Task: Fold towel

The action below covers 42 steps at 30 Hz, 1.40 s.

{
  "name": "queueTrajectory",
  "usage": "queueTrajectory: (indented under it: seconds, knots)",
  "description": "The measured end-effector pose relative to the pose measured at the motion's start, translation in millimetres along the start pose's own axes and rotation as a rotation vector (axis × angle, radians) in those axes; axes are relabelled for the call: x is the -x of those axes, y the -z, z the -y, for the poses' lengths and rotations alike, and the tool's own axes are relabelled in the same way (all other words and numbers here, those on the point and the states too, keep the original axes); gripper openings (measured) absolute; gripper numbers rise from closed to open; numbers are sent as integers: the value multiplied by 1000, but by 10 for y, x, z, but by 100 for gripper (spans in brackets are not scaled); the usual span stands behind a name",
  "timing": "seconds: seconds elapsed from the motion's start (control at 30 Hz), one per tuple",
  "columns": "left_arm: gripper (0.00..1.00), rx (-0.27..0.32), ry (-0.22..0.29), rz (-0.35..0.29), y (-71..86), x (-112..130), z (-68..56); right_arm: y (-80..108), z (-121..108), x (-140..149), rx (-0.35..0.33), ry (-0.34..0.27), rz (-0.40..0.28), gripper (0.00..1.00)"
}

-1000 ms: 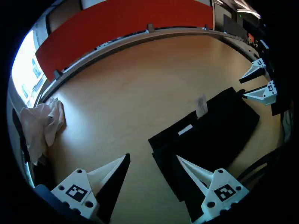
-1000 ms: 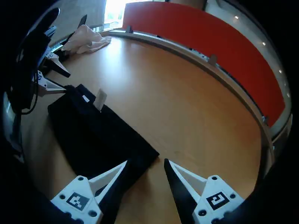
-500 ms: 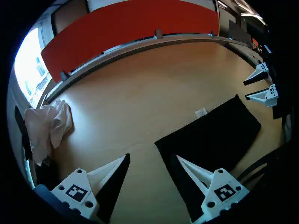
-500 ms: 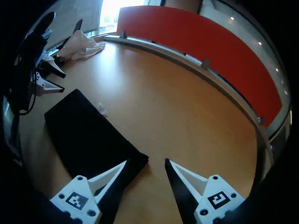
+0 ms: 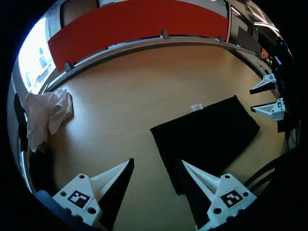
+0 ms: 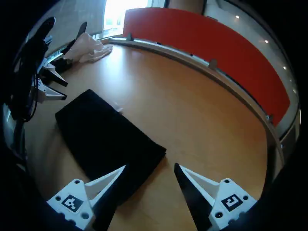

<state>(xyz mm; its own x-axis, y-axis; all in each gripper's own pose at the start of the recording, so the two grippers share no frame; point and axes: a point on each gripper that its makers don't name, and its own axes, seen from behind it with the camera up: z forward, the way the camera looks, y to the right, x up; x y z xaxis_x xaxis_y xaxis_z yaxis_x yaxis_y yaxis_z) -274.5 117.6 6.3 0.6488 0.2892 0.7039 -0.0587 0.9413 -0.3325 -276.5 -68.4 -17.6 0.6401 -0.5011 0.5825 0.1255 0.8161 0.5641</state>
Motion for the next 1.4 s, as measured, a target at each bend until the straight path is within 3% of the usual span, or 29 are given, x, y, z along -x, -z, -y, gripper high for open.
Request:
queueTrajectory:
  seconds: [0.57, 0.8, 1.4]
  knots:
    - [80, 0, 125, 25, 315, 555, -180, 292, 378, 399, -12, -53, 12, 88]
    - [80, -4, 149, 33, 385, 702, -218, 334, 433, 477, -17, -67, 15, 87]
    - [80, -38, 217, 35, 650, 933, -179, 275, 562, 519, -117, 30, 43, 87]
